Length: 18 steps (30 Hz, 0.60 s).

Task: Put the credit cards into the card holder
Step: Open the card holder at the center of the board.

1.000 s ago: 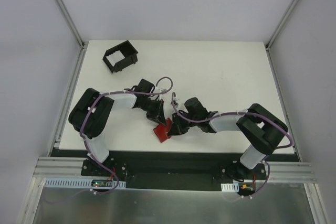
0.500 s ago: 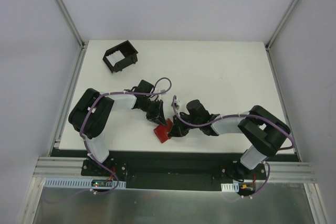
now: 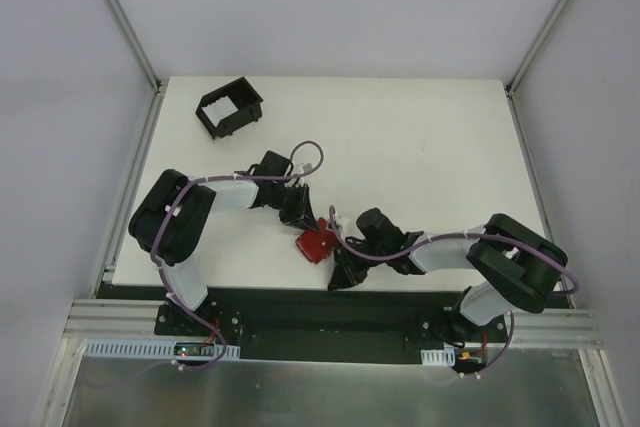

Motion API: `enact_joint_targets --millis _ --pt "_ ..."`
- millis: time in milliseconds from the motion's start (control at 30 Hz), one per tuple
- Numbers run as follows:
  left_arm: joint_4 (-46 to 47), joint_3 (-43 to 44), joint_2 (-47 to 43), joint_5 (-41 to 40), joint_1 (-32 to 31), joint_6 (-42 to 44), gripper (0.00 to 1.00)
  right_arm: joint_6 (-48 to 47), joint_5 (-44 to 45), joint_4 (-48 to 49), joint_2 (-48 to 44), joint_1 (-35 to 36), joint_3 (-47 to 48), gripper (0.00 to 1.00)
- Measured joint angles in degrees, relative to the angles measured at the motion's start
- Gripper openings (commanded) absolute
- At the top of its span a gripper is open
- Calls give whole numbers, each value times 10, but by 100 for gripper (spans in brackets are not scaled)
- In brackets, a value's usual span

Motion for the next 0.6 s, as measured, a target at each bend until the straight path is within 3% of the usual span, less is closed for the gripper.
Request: enact_joint_targets --millis 267,433,600 --pt "56 -44 -38 -33 3 0 0 23 29 -71 -35 -18 -19 20" --pt "71 -73 -77 -71 -7 -21 0 51 143 -131 -116 -38 -2 24" --pt "79 -96 -115 -137 -40 -73 0 80 259 -195 -124 -17 96 23"
